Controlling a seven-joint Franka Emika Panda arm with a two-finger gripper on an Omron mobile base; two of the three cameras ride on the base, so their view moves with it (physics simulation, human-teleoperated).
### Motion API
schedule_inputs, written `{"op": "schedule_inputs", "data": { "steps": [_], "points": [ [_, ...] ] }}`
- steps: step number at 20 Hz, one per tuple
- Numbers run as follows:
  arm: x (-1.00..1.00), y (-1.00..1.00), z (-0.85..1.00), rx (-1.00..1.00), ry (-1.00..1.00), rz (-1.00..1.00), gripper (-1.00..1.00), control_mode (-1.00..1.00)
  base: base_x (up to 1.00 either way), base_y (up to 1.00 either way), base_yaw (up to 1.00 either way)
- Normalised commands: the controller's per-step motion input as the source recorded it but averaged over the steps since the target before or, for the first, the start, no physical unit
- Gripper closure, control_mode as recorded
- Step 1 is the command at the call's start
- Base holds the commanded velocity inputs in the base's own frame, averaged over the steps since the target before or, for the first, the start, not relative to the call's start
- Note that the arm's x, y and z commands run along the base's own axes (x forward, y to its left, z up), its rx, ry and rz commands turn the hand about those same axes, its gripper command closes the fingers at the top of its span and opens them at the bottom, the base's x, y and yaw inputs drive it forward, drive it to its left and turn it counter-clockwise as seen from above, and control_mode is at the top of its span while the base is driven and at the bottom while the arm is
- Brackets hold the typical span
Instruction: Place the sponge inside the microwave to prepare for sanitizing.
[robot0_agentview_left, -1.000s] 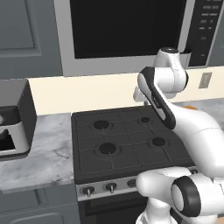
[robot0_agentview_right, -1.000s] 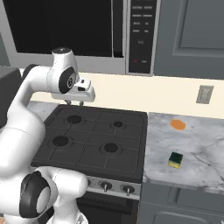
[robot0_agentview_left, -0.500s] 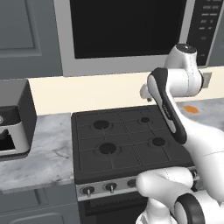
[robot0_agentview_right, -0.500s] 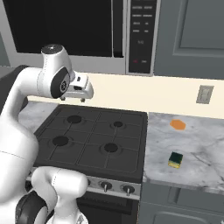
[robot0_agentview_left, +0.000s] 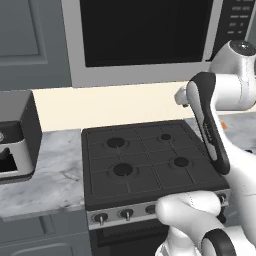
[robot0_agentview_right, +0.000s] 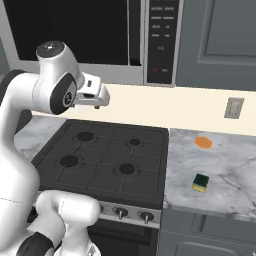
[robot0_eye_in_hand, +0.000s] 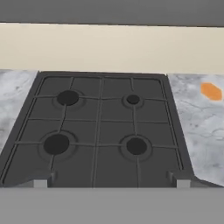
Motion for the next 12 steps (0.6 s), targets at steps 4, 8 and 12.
{"op": "schedule_inputs", "data": {
  "steps": [4, 8, 12],
  "points": [
    [-0.32, -0.25, 0.77, -0.04, -0.09, -0.05, -1.00, -1.00, 0.00, 0.00, 0.00],
    [-0.01, -0.29, 0.92, -0.01, -0.21, -0.02, -1.00, -1.00, 0.00, 0.00, 0.00],
    [0.03, -0.35, 1.00, 0.05, -0.14, 0.00, -1.00, -1.00, 0.00, 0.00, 0.00]
  ]
}}
